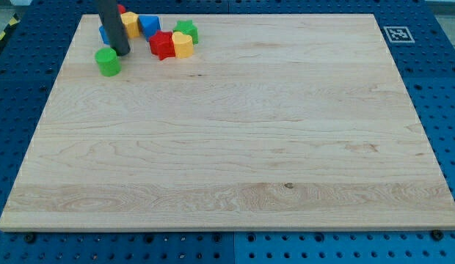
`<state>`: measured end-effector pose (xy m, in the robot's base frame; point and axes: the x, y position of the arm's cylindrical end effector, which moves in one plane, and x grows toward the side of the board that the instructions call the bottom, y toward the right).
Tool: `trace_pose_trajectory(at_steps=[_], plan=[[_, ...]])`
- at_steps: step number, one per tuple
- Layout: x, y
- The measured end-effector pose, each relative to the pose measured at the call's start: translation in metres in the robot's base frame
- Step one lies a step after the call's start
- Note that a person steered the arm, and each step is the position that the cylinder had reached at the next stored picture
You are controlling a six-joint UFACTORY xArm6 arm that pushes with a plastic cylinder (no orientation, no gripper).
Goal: Slide your arm towards the red circle
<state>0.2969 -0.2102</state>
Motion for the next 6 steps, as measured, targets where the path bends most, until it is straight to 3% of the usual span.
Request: trace_pose_trajectory(at_steps=[2,4,6], plan=[[-0.011,-0.086],[-0.078,-0.086],[-0.087,-0.069]])
